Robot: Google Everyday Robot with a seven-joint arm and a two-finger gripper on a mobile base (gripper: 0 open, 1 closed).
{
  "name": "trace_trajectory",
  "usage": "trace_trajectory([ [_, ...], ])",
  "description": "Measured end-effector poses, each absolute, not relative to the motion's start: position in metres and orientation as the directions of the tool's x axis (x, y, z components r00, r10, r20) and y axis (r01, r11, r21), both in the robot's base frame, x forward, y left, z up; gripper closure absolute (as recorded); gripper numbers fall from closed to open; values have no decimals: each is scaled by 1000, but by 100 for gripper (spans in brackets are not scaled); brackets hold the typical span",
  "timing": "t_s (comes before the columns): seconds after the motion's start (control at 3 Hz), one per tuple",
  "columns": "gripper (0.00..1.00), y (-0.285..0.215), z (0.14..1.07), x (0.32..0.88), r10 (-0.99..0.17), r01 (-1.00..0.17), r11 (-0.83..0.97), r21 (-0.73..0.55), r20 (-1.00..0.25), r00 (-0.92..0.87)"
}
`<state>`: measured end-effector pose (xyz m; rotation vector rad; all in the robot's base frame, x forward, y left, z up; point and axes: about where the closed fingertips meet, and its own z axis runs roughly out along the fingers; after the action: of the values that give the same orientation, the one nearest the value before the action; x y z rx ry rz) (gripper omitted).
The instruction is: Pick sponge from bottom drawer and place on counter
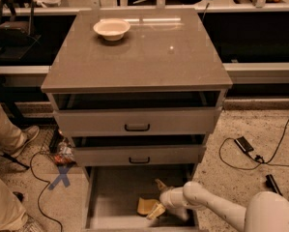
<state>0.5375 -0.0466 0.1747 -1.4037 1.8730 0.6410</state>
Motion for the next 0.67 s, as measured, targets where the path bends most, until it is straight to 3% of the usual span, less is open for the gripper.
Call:
trace_trajectory([
  [0.67, 0, -41, 138, 533, -652, -954, 300, -15, -733, -194],
])
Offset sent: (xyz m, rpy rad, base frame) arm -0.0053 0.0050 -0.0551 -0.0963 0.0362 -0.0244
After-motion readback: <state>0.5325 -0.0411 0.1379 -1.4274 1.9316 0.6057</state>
